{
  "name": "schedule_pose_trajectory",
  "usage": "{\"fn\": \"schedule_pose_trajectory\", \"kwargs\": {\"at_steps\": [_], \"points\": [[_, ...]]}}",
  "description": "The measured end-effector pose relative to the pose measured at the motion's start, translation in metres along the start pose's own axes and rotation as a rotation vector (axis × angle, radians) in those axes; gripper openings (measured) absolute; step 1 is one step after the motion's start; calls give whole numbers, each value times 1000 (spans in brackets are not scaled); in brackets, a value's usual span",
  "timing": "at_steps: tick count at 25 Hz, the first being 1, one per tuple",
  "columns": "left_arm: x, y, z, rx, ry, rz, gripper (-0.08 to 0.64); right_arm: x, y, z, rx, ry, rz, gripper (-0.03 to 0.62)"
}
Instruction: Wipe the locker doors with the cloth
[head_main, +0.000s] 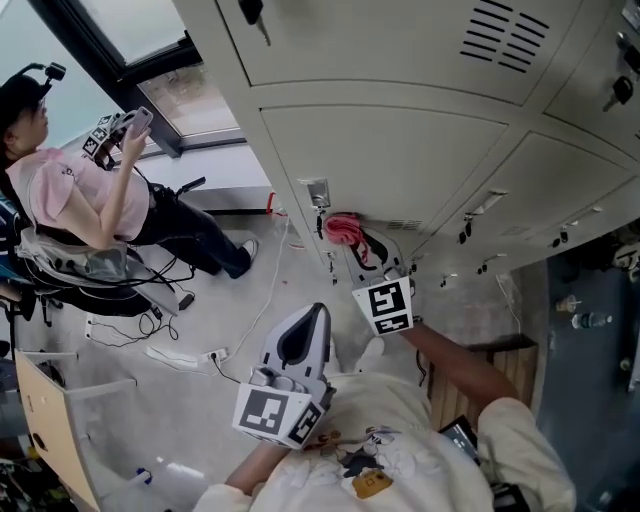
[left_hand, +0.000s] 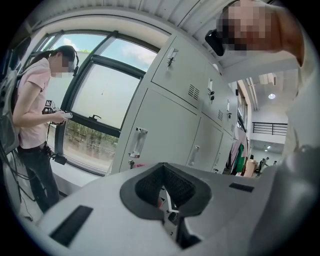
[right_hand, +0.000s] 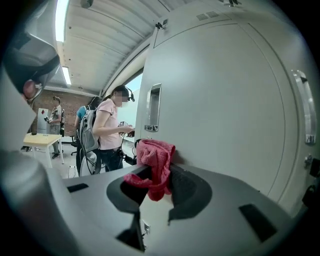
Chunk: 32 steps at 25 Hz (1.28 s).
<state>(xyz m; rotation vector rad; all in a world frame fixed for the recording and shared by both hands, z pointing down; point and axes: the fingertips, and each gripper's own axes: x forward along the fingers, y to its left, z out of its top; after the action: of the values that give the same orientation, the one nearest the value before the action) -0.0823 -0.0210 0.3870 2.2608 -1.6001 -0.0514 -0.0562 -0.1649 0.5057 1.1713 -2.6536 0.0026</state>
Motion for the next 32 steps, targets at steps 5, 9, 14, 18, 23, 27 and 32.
{"fn": "schedule_pose_trajectory", "kwargs": {"at_steps": [5, 9, 14, 18, 23, 27, 32], "points": [[-3, 0, -2, 3, 5, 1, 6, 14, 7, -8, 13, 23, 5, 101], [-3, 3, -2, 1, 3, 2, 6, 22, 12, -13, 23, 34, 8, 101], [1, 1, -1, 4, 7, -8, 6, 33, 22, -18, 26, 54, 17, 101], [4, -2, -1, 11, 13, -23, 6, 39, 25, -17, 54, 63, 16, 101], [7, -5, -1, 17, 17, -38, 6, 34, 15, -18, 26, 68, 17, 103], [11, -9, -1, 16, 19, -60, 6, 24, 1, -20, -9, 62, -6, 103], [17, -17, -2, 19, 24, -97, 6, 12, -12, -18, -3, 60, -43, 104]]}}
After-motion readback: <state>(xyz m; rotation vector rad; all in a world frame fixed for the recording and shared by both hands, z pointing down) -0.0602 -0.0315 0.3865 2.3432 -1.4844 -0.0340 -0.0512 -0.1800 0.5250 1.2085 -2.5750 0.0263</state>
